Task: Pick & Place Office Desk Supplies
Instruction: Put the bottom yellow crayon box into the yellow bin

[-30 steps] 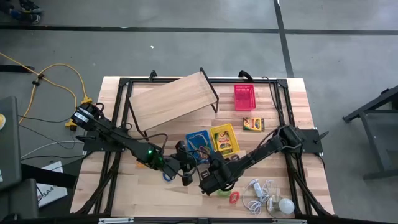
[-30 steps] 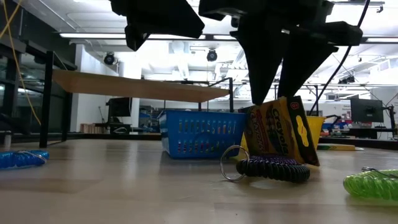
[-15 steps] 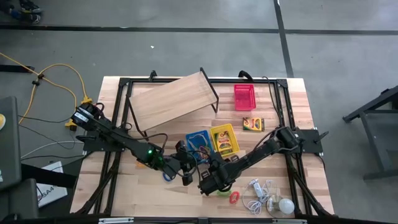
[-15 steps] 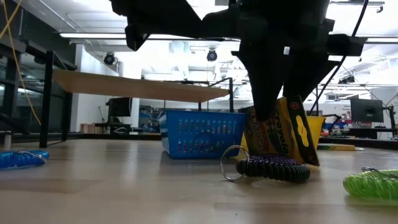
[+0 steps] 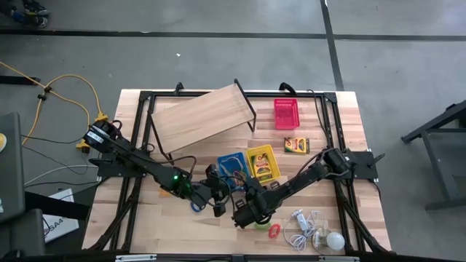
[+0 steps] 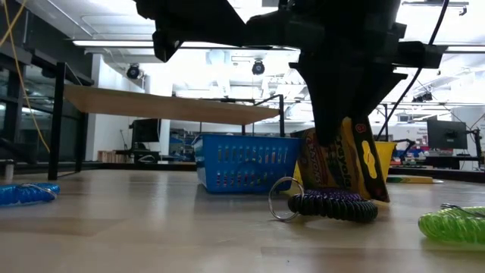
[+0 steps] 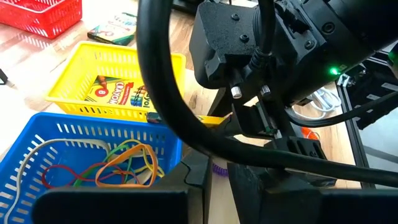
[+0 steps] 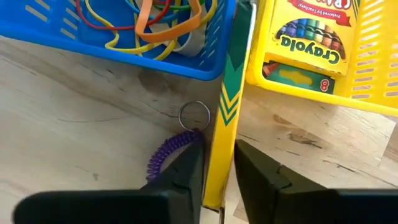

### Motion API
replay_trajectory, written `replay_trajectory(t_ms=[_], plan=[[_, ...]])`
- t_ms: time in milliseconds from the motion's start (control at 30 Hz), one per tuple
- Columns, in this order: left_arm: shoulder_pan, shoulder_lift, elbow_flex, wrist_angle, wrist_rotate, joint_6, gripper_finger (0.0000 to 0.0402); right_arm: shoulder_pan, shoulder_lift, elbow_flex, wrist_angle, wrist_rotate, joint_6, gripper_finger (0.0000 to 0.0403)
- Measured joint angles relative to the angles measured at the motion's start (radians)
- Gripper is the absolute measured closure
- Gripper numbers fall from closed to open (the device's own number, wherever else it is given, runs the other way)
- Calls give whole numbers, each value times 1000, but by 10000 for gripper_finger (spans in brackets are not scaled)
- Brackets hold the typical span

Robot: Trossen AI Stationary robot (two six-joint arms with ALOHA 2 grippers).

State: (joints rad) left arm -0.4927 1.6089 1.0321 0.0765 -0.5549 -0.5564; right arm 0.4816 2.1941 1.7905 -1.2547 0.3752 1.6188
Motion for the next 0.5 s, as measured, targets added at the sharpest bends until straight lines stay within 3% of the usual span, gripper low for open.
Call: replay_trajectory(t_ms=[300, 500], plan=[[0, 0, 0, 0, 0, 0, 357, 0, 0, 0, 10, 13, 8, 370], [0, 0, 0, 0, 1, 0, 357, -6, 0, 0, 11, 15, 15, 376]])
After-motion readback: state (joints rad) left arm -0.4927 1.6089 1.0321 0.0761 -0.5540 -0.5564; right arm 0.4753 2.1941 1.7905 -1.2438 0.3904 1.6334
